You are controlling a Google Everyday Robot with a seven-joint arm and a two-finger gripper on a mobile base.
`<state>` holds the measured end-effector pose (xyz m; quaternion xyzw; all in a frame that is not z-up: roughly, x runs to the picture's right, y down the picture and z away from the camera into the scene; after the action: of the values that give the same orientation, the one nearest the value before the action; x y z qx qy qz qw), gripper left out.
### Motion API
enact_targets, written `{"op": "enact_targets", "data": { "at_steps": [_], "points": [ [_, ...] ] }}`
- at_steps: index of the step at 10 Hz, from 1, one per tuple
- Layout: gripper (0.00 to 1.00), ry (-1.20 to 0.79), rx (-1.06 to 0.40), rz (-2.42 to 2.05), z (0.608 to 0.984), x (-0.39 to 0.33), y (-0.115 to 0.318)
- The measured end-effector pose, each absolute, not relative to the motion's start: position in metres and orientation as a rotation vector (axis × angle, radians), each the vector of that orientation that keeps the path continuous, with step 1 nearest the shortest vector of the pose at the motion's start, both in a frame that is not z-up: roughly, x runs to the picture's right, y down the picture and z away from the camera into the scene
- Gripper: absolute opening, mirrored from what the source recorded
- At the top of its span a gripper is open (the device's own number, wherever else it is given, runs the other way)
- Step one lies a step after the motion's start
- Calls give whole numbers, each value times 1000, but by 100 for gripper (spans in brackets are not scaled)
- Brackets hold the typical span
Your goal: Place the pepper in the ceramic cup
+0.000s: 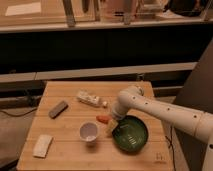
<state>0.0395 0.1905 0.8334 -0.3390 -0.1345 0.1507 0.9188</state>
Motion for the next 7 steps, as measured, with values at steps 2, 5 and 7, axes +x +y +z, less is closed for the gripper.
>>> {"op": "enact_targets", "data": {
  "at_steps": [2, 5, 7],
  "points": [
    [80, -254, -681, 314, 835, 60, 191],
    [80, -238, -673, 320, 836, 82, 193],
    [80, -238, -667, 297, 838, 75, 193]
  ]
}}
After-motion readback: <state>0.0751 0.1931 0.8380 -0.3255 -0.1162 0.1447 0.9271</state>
